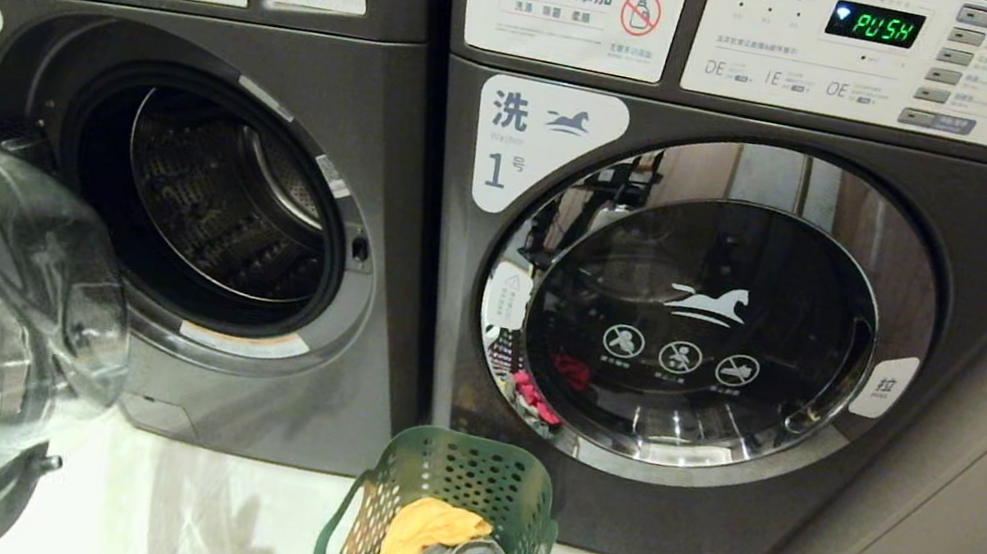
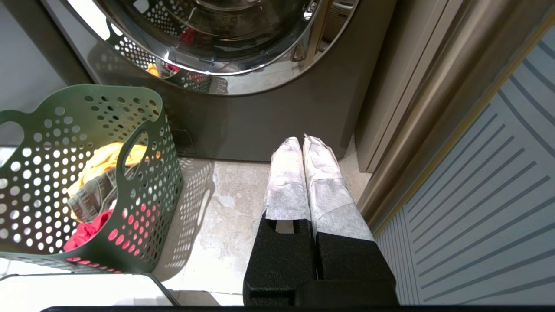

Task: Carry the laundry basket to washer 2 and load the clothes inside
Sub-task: Open the lid of the washing machine

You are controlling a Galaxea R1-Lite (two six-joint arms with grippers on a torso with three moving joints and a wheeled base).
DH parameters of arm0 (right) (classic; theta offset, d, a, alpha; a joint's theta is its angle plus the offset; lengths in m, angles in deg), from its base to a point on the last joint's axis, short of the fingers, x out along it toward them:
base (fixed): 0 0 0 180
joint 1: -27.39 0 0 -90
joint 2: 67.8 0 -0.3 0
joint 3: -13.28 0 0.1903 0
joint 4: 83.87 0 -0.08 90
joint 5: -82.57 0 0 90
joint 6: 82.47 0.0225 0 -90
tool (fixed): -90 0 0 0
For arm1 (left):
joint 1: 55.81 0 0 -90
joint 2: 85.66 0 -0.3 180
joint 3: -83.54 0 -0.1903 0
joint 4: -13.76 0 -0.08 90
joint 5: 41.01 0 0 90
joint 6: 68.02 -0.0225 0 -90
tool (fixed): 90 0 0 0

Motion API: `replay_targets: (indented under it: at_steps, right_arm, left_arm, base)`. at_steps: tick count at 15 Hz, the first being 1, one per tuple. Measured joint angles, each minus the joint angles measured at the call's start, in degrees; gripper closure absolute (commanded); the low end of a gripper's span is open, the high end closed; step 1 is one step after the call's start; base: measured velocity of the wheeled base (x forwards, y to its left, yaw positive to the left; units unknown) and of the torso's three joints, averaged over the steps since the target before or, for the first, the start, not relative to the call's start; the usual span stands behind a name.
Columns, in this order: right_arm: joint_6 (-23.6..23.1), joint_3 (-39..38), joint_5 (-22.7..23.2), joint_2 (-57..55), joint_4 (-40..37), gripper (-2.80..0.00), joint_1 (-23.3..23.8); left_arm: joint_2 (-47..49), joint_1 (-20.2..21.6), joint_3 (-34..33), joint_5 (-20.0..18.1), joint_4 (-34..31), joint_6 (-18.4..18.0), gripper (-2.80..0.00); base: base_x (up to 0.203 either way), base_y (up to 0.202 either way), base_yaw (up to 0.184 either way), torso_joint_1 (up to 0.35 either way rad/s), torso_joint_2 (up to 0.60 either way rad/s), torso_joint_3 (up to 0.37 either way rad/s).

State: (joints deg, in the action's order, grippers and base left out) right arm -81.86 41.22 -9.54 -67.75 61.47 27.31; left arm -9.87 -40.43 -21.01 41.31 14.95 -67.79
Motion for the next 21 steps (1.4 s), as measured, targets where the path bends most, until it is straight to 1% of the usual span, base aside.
replay_targets:
  at_steps: [1,2,3,4,5,6,7,8,9,11,13,17,19,21]
  right_arm:
    - [0.0,0.0,0.0,0.0,0.0,0.0,0.0]
    - [0.0,0.0,0.0,0.0,0.0,0.0,0.0]
    - [0.0,0.0,0.0,0.0,0.0,0.0,0.0]
    - [0.0,0.0,0.0,0.0,0.0,0.0,0.0]
    - [0.0,0.0,0.0,0.0,0.0,0.0,0.0]
    - [0.0,0.0,0.0,0.0,0.0,0.0,0.0]
    - [0.0,0.0,0.0,0.0,0.0,0.0,0.0]
    - [0.0,0.0,0.0,0.0,0.0,0.0,0.0]
    - [0.0,0.0,0.0,0.0,0.0,0.0,0.0]
    - [0.0,0.0,0.0,0.0,0.0,0.0,0.0]
    - [0.0,0.0,0.0,0.0,0.0,0.0,0.0]
    - [0.0,0.0,0.0,0.0,0.0,0.0,0.0]
    - [0.0,0.0,0.0,0.0,0.0,0.0,0.0]
    - [0.0,0.0,0.0,0.0,0.0,0.0,0.0]
  left_arm:
    - [0.7,-2.8,-0.7,8.5,-4.9,-4.6,0.0]
    - [1.2,-4.4,-1.4,15.7,-9.3,-7.6,0.0]
    - [1.7,-5.1,-2.1,22.5,-12.9,-8.9,0.0]
    - [2.1,-5.1,-2.9,29.5,-15.1,-9.1,0.0]
    - [2.7,-4.0,-3.5,35.9,-15.7,-9.1,0.0]
    - [3.8,-1.6,-3.9,41.8,-15.4,-8.9,0.0]
    - [5.5,1.8,-4.0,45.9,-14.1,-8.5,0.0]
    - [7.4,5.2,-3.7,47.3,-12.5,-8.3,0.0]
    - [9.7,8.8,-2.9,47.1,-10.4,-8.4,0.0]
    - [13.4,15.0,-0.5,45.2,-6.5,-9.3,0.0]
    - [16.3,19.6,2.6,43.3,-5.0,-10.6,0.0]
    - [20.5,24.5,8.7,41.9,-4.9,-10.9,0.0]
    - [21.3,25.3,10.6,38.8,-4.9,-10.8,0.0]
    - [21.6,25.4,10.8,35.8,-4.9,-10.7,0.0]
  base:
    - [0.0,0.0,0.0,0.0,0.0,0.0]
    - [0.0,0.0,0.0,0.0,0.0,0.0]
    - [0.0,0.0,0.0,0.0,0.0,0.0]
    - [0.0,0.0,0.0,0.0,0.0,0.0]
    - [0.0,0.0,0.0,0.0,0.0,0.0]
    - [0.0,0.0,0.0,0.0,0.0,0.0]
    - [0.0,0.0,0.0,0.0,0.0,0.0]
    - [0.0,0.0,0.0,0.0,0.0,0.0]
    - [0.0,0.0,0.0,0.0,0.0,0.0]
    - [0.0,0.0,0.0,0.0,0.0,0.0]
    - [0.0,0.0,0.0,0.0,0.0,0.0]
    - [0.0,0.0,0.0,0.0,0.0,0.0]
    - [0.0,0.0,0.0,0.0,0.0,0.0]
    - [0.0,0.0,0.0,0.0,0.0,0.0]
